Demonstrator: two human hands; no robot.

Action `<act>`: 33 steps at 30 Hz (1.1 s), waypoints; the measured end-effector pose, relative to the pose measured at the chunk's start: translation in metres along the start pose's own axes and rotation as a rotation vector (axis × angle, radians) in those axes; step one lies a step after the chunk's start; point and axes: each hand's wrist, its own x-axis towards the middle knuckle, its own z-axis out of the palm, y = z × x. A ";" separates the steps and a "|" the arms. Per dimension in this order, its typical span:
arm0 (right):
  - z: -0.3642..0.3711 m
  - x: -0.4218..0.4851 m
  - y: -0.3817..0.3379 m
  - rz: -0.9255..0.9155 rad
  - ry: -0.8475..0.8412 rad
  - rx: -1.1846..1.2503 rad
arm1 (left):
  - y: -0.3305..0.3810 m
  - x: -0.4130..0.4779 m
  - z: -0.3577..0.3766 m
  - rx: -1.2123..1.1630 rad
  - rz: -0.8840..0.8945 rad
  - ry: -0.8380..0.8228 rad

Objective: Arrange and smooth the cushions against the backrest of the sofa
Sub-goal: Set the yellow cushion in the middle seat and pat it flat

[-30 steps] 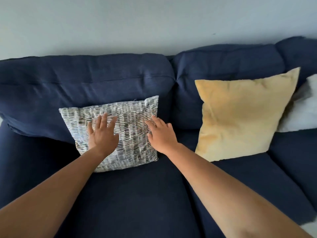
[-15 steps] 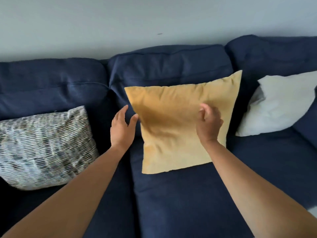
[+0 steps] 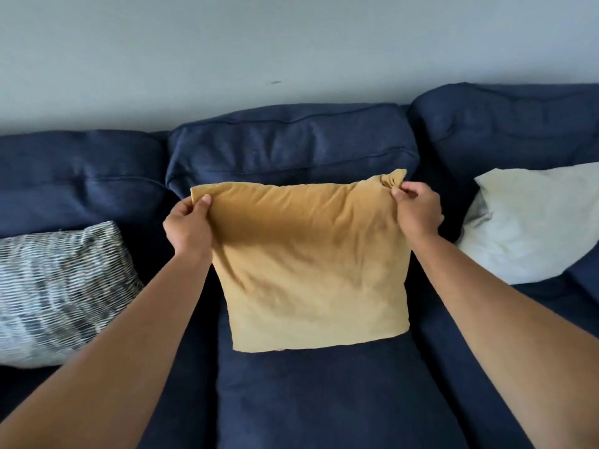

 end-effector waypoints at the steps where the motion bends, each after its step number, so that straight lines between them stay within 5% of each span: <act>1: 0.001 0.001 -0.003 -0.004 0.010 0.001 | 0.004 -0.001 -0.002 0.002 0.029 0.012; 5: -0.007 0.010 -0.008 0.002 0.189 0.084 | 0.010 0.000 -0.017 -0.015 0.138 0.086; 14: 0.008 -0.006 -0.008 0.026 0.234 0.038 | 0.003 -0.005 -0.027 0.111 0.177 0.138; 17: 0.017 -0.026 -0.021 -0.312 0.391 0.004 | 0.001 -0.024 -0.021 0.521 0.654 0.196; 19: 0.034 -0.048 -0.022 -0.653 0.319 -0.114 | -0.010 -0.044 -0.008 0.735 1.012 -0.041; 21: 0.056 -0.070 -0.013 -0.890 0.121 -0.310 | -0.027 -0.063 0.007 0.916 1.150 -0.336; 25: 0.086 -0.079 0.020 -1.038 -0.053 -0.722 | -0.057 -0.056 0.026 1.280 1.065 -0.516; 33: 0.110 -0.009 0.059 -0.734 -0.134 -0.896 | -0.084 -0.007 0.063 1.464 1.018 -0.447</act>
